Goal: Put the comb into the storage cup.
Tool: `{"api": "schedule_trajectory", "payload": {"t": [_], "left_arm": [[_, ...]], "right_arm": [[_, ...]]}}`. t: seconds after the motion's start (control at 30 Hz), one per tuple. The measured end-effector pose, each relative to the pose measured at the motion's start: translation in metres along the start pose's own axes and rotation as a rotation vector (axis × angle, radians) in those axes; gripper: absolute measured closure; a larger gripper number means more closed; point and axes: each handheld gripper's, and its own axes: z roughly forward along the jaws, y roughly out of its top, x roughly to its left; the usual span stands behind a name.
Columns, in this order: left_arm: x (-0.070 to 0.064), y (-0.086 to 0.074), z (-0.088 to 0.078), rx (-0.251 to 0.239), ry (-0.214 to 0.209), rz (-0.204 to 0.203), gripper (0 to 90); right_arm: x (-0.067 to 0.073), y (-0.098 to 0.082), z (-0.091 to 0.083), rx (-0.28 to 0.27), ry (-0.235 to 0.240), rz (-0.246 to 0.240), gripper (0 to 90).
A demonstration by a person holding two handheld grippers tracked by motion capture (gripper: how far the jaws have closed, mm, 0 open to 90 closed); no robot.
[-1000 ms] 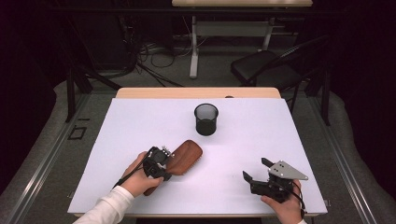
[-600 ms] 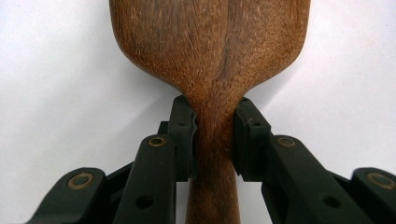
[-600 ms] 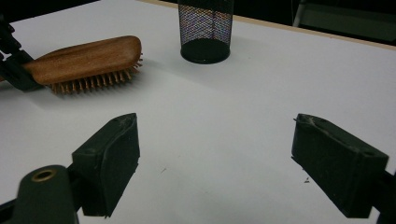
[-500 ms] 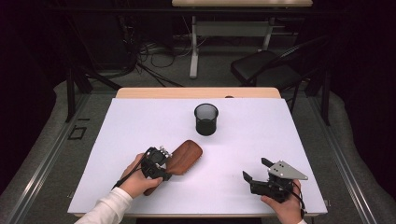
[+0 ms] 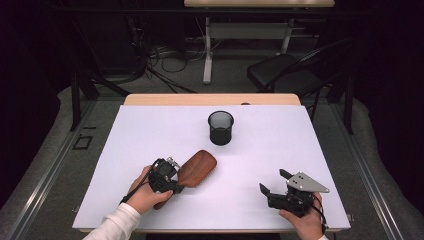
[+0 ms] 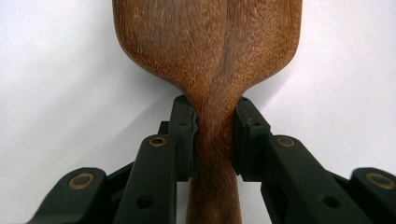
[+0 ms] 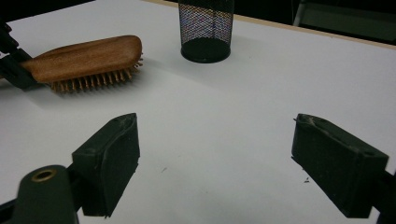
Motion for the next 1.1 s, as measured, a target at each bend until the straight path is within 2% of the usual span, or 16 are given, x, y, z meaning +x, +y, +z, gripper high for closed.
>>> {"api": "schedule_trajectory", "payload": {"t": [0.23,0.47,0.63,0.83,1.1], "left_arm": [[0.0026,-0.0031,-0.0005,-0.033,-0.019,-0.014,72.6],[0.0034,-0.0048,-0.0008,-0.07,-0.023,-0.03,72.7],[0.0052,-0.0049,-0.0033,-0.084,-0.022,-0.023,72.8],[0.0071,-0.0052,-0.0058,-0.113,-0.032,-0.04,72.8],[0.007,-0.0049,-0.0099,-0.168,-0.039,-0.052,72.9]], "right_arm": [[0.0002,0.0001,-0.0003,0.009,0.002,0.001,14.7],[0.0004,0.0,0.0002,0.007,0.002,0.003,14.7],[0.0001,-0.0002,0.0004,0.009,0.001,0.0,14.7],[-0.0002,-0.0003,0.0005,0.009,0.0,0.0,14.7],[-0.0003,-0.0003,0.0005,0.01,0.0,0.001,14.7]]}}
